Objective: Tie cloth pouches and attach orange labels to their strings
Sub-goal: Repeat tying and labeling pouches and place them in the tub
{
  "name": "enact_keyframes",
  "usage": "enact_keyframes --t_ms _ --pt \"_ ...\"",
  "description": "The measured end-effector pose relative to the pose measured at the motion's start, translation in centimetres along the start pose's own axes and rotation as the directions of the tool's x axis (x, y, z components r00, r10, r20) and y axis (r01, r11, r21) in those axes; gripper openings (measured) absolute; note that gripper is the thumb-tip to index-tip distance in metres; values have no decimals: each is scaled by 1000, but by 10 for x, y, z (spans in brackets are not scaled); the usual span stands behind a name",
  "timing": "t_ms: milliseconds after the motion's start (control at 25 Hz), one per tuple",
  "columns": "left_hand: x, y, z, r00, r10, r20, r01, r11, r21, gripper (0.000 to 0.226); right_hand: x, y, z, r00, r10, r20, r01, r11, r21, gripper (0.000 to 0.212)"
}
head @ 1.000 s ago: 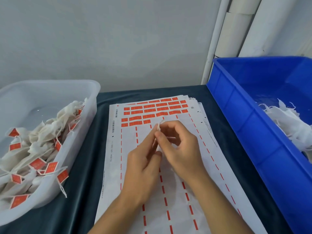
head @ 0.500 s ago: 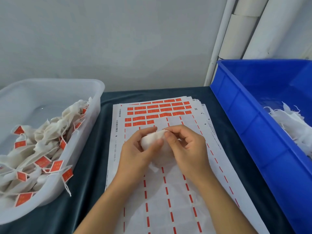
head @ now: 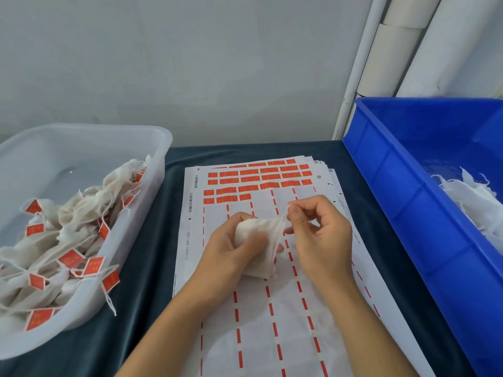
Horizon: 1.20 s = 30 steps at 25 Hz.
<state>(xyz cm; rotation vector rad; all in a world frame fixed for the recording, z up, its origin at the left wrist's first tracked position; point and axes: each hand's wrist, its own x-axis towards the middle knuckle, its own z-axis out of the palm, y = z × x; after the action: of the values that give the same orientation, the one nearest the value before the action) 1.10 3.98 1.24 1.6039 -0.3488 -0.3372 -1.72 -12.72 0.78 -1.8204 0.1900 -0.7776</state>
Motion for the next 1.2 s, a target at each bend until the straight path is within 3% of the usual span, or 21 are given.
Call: enact_keyframes --t_ms 160,360,480,600,840,1000,1080,1200 --pt "1 -1 0 995 -27 91 18 995 101 30 1 1 -2 996 -63 -69 58 996 -70 9" --pt "3 0 1 984 -16 179 -25 973 228 20 5 0 -9 962 -117 -245 78 984 -162 16" --pt "3 1 3 976 -6 218 -52 965 258 30 6 -2 -13 936 -193 -294 120 961 -249 13" --pt "0 0 3 973 -22 228 -40 964 263 36 5 -1 -11 949 -135 -285 79 977 -199 12" --pt "-1 1 -5 984 -66 168 48 993 106 29 10 0 -12 977 -66 -201 29 983 -183 5" --pt "4 -3 -5 985 -92 148 69 985 160 21 9 3 -13 989 4 -147 -31 982 -187 17" --pt "5 -5 -5 988 -90 126 68 983 171 23 8 4 -12 998 -35 -42 26 980 -196 31" --pt "7 -7 -5 993 -62 100 48 990 134 26 5 3 -9 965 -88 245 129 979 -156 43"
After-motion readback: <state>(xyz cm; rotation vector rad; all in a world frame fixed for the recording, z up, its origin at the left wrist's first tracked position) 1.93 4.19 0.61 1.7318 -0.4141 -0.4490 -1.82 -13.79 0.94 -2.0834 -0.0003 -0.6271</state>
